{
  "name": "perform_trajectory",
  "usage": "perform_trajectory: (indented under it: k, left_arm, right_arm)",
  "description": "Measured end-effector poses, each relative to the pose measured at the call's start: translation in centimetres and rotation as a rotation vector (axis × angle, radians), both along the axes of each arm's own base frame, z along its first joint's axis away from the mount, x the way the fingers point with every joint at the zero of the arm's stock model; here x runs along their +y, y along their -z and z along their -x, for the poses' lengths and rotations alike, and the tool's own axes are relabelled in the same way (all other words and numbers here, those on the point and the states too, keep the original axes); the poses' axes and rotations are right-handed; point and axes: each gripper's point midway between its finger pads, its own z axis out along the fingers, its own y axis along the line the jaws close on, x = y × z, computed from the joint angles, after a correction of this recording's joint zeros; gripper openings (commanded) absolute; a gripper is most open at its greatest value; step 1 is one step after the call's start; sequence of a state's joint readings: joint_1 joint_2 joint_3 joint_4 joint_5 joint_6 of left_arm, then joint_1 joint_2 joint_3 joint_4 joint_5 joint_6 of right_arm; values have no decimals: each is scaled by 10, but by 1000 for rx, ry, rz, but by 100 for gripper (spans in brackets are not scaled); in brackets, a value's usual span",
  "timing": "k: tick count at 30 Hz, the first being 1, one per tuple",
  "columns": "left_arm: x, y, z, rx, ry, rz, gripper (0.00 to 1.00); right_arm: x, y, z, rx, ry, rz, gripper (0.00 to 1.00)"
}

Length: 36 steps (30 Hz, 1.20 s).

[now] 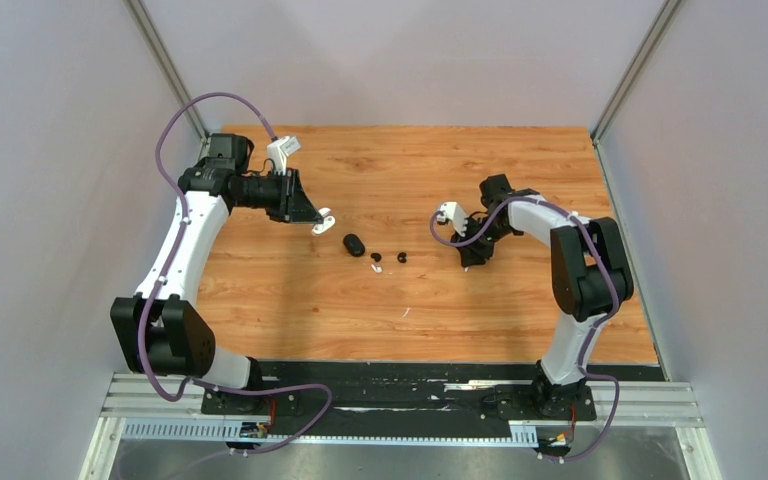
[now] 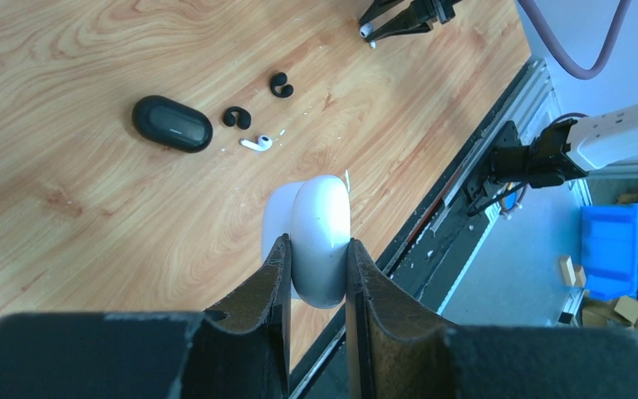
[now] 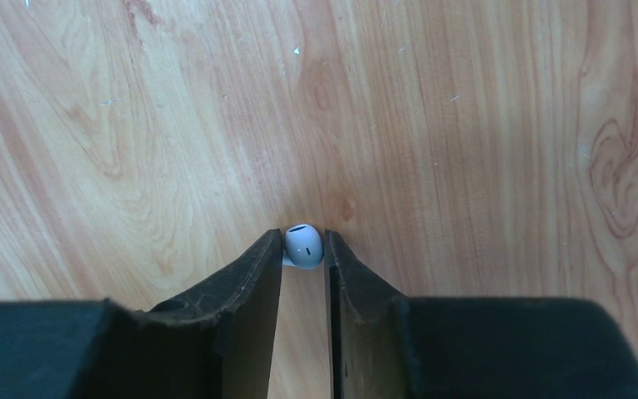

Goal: Insert the wireless bluetooth earbuds into the charging case
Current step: Pick up the earbud from the center of the board.

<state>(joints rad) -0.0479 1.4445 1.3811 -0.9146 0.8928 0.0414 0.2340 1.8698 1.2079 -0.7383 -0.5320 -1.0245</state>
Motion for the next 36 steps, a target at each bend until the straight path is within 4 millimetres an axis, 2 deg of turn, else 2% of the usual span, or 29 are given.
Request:
perform_trajectory:
  k: [3,8,12,14,17,19,20,21,22,24,26,29,32,36]
  left_arm:
    - [0,0,0,1,-1,0,10]
    - [-1,1,-2,6,-1,6,10]
    - [-2,1,-6,12,-10,17,8]
    - [-4,0,-8,20,-20,29,8]
    - [-11,0,-10,25,-13,40,8]
    - [-20,1,-11,35,2,46,8]
    - [-27,3,-11,44,18,50,8]
    - [-35,4,-11,55,35,55,8]
    - [-42,5,-11,65,47,61,7]
    - [-55,7,-13,82,68,81,6]
    - [-68,6,-16,108,83,105,6]
    - [-76,0,-24,114,82,135,4]
    - [-83,-12,-29,93,90,164,1]
    - [-92,-20,-27,84,115,192,0]
  right_arm:
    - [-1,0,2,-3,9,1,14]
    - [-1,-2,2,-20,27,-2,2]
    - [2,-16,0,-76,22,-4,0]
    - [9,-37,-7,-151,14,-25,0]
    - [29,-88,-18,-326,-16,-85,0]
    - [46,-131,-23,-471,-42,-148,0]
    - [57,-160,-24,-574,-60,-195,0]
    - [63,-179,-24,-636,-71,-227,0]
    - [74,-206,-22,-737,-88,-277,0]
    - [90,-245,-10,-881,-121,-361,0]
    - [108,-273,9,-1009,-168,-451,0]
    - [132,-287,34,-1109,-236,-546,0]
    - [153,-283,51,-1155,-296,-587,0]
    - [170,-280,60,-1214,-338,-594,0]
